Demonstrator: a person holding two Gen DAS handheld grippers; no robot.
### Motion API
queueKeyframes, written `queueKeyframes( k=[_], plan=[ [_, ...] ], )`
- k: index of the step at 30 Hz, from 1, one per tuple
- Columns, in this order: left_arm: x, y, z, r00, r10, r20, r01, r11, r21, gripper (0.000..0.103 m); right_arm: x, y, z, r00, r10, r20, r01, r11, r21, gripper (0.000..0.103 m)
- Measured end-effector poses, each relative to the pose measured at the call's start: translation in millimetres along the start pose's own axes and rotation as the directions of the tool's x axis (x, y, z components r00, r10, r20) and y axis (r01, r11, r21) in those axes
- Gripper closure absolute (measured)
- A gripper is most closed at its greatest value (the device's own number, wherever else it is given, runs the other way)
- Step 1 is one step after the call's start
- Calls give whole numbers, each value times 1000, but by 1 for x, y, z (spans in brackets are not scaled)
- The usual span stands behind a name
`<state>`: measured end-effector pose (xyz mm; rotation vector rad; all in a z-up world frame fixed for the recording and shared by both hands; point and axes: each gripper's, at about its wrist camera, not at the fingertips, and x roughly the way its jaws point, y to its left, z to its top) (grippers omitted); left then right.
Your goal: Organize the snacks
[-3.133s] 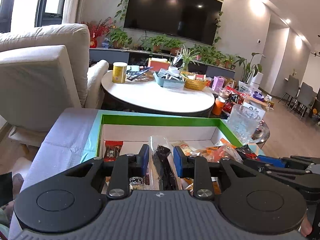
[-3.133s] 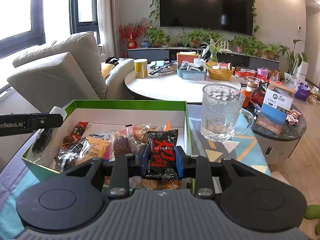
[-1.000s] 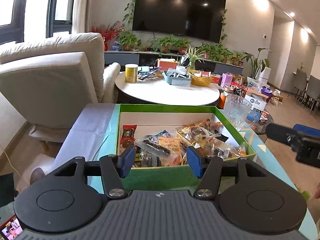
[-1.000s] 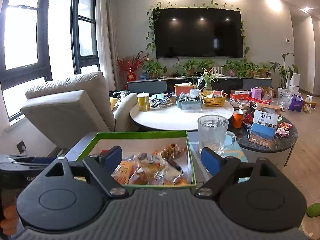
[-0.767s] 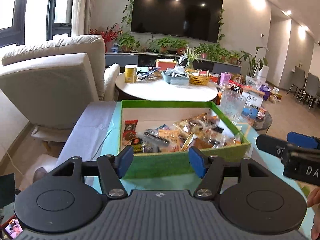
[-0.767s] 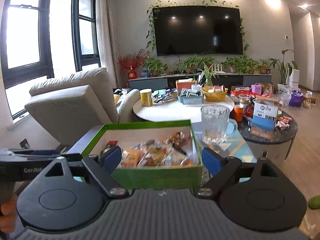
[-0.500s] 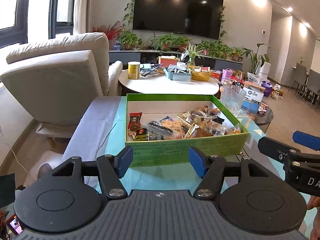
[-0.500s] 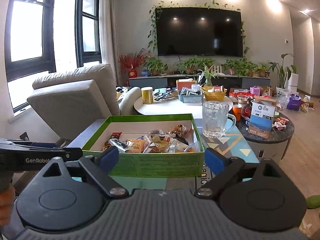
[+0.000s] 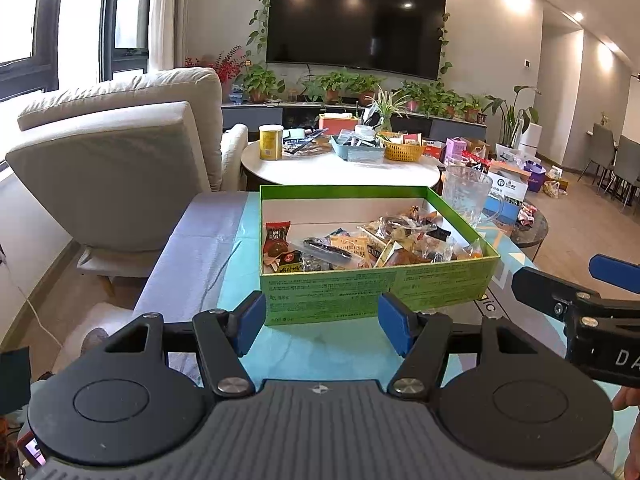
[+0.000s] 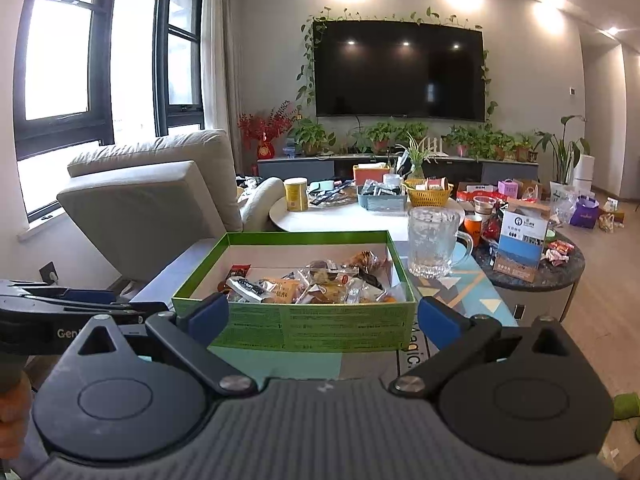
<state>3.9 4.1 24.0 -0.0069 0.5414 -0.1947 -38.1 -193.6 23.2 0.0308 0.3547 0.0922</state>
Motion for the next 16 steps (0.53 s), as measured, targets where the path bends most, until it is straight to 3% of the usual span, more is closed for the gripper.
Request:
queueKeyframes(
  k=[16],
  plan=[
    [3,-1,-5,1000,15,-28,-15,1000,1,43,1,4,-5,1000,4,-17,-4,1000,11,46]
  ],
)
